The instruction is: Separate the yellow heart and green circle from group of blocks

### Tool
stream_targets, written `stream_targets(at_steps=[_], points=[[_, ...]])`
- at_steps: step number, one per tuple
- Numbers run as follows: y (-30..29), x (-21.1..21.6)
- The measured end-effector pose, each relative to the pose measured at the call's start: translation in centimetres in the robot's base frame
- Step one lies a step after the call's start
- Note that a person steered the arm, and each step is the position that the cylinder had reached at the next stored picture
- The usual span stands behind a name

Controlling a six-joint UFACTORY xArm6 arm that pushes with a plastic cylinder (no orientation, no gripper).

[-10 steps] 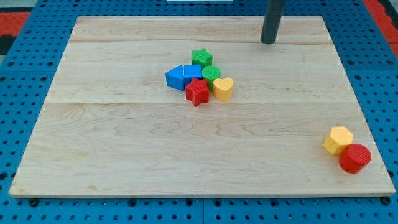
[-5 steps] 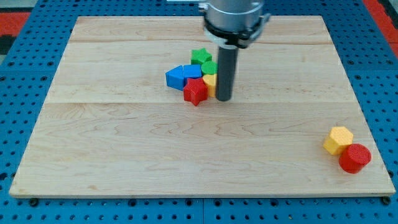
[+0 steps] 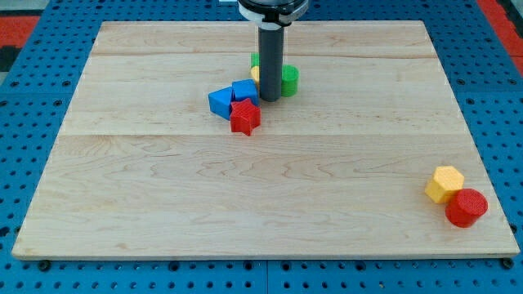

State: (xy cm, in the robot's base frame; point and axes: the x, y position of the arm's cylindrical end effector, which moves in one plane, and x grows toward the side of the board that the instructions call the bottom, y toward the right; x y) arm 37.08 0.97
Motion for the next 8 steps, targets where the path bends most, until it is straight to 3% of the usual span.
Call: stream_targets(at_steps=[6,8], points=[[0.1,-0.3],[3.2,-1.2]])
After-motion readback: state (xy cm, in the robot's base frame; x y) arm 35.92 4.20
